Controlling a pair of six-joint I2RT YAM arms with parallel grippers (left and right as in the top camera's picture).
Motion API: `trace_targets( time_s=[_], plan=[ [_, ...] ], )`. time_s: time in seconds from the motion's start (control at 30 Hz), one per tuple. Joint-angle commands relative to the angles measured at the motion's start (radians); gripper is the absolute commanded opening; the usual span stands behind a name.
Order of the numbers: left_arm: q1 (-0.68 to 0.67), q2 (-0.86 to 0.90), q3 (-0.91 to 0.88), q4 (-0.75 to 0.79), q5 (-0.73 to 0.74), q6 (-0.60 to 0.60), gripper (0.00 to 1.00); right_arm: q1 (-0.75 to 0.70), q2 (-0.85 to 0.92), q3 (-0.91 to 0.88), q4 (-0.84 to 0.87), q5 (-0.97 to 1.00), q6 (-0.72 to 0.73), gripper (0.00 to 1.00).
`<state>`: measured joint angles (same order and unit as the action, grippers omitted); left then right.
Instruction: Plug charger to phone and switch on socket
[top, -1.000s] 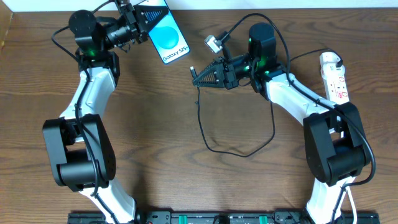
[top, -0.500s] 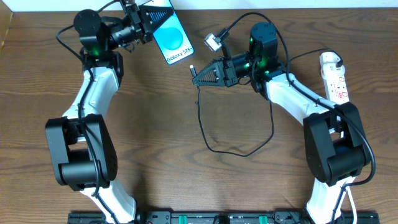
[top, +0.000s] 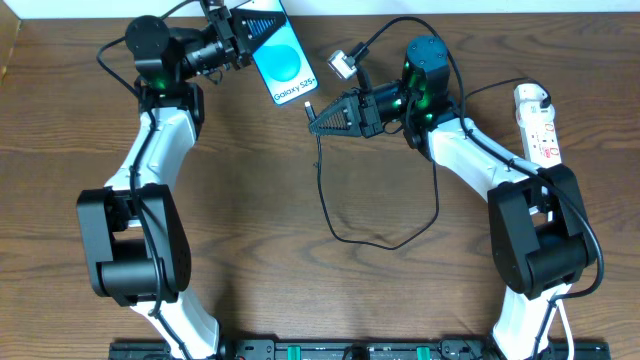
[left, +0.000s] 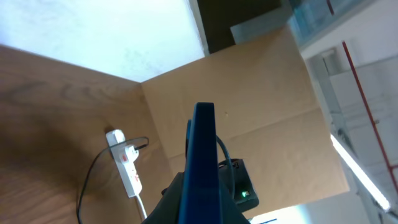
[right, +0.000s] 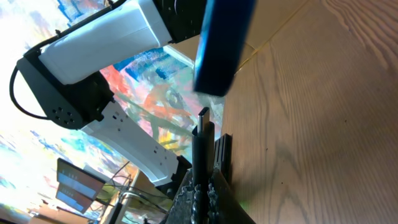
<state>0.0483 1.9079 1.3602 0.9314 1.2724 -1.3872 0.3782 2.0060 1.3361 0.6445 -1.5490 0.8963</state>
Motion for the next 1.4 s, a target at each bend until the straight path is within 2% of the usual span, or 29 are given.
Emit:
trace_targets(
  time_s=[0.0, 1.37],
  plan=[
    [-0.007, -0.021, 0.021, 0.037, -0.009, 0.003, 0.07, 0.003, 0.008, 0.013, 0.004, -0.012, 0.024, 0.01],
    [-0.035, -0.021, 0.021, 0.047, 0.000, 0.029, 0.07, 0.003, 0.008, 0.013, 0.063, -0.013, 0.077, 0.01]
  ],
)
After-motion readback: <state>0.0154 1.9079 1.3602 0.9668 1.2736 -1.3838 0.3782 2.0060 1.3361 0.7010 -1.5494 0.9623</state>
